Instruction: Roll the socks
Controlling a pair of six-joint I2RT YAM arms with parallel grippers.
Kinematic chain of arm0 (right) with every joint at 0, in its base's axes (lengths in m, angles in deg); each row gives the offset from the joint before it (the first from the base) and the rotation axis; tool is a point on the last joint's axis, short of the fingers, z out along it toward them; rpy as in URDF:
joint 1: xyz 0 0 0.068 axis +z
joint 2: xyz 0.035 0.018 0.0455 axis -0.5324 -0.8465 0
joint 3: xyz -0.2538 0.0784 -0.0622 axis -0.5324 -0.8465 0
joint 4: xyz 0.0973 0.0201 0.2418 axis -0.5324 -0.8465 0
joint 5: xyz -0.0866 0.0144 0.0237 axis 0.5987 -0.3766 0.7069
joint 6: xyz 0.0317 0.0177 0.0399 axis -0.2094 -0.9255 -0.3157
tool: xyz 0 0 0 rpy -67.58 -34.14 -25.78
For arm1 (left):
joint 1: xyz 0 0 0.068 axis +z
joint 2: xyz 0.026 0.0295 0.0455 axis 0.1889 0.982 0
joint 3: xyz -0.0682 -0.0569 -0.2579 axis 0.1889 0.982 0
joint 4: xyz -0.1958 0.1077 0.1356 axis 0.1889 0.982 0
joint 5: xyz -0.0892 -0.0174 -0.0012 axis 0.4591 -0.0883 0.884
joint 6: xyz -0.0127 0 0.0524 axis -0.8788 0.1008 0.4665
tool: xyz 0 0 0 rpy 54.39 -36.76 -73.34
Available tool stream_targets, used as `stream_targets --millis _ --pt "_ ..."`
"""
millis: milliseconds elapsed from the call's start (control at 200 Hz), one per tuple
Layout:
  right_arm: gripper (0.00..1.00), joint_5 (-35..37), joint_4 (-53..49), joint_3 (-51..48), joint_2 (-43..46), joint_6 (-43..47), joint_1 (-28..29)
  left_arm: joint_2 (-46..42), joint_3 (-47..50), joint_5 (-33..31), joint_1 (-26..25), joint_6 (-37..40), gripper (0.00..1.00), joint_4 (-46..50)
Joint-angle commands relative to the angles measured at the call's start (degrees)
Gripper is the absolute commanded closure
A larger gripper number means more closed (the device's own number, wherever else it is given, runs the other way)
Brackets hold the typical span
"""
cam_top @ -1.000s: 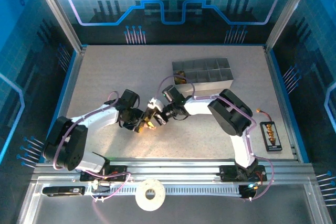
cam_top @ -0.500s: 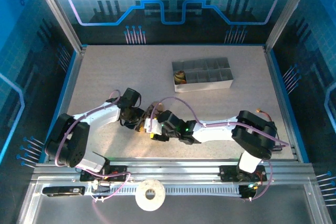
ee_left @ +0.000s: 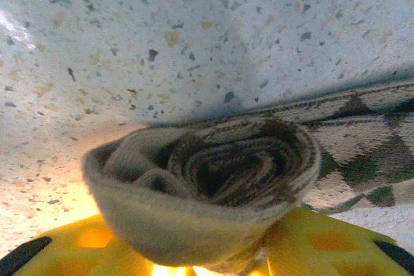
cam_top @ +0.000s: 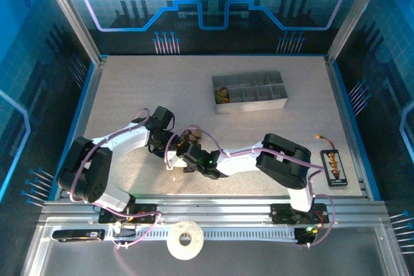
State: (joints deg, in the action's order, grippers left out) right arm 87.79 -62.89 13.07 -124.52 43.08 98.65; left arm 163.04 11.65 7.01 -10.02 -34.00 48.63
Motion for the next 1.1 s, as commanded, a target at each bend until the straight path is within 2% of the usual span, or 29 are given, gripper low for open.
stream_targets --millis 0,75,200,255,385,480,645,835,986,1096 --pt "0.93 -6.05 -7.59 0.03 -2.55 -7.00 -2.21 -4.68 1.18 0.19 0.78 -1.45 0.31 7.88" --pt "0.99 -12.10 -9.44 -1.29 -1.52 -11.20 -3.88 -8.73 1.56 0.14 2.77 -2.40 0.19 8.61" --pt "1.00 -27.07 -9.53 -4.17 -0.13 -17.29 -8.25 -12.87 1.79 0.73 6.20 -3.24 0.09 10.81" --pt "1.00 -32.90 -9.87 -4.48 -0.45 -19.40 -10.13 -14.45 1.52 -0.30 6.97 -3.25 0.07 11.87" --pt "1.00 -39.73 -9.50 -4.91 -1.30 -23.15 -13.20 -16.09 1.72 -1.27 7.55 -3.00 0.07 11.47" --pt "1.00 -44.24 -8.31 -5.28 -1.99 -26.35 -15.61 -15.00 2.30 0.05 7.48 -2.63 0.09 10.56" --pt "1.00 -51.52 -5.13 -5.92 -3.70 -32.83 -19.86 -14.20 4.05 1.69 6.78 -2.30 0.18 4.86" --pt "1.00 -61.17 -0.73 -5.88 -7.91 -40.95 -24.12 -8.20 2.29 2.86 3.52 -0.65 0.19 -1.10" --pt "1.00 -63.59 4.64 -7.37 -10.03 -45.72 -25.90 -1.90 0.61 3.10 0.69 0.06 0.22 -4.23" --pt "1.00 -63.39 6.20 -8.41 -10.57 -46.95 -26.47 2.58 -0.35 3.00 -0.14 1.48 0.31 -5.32"
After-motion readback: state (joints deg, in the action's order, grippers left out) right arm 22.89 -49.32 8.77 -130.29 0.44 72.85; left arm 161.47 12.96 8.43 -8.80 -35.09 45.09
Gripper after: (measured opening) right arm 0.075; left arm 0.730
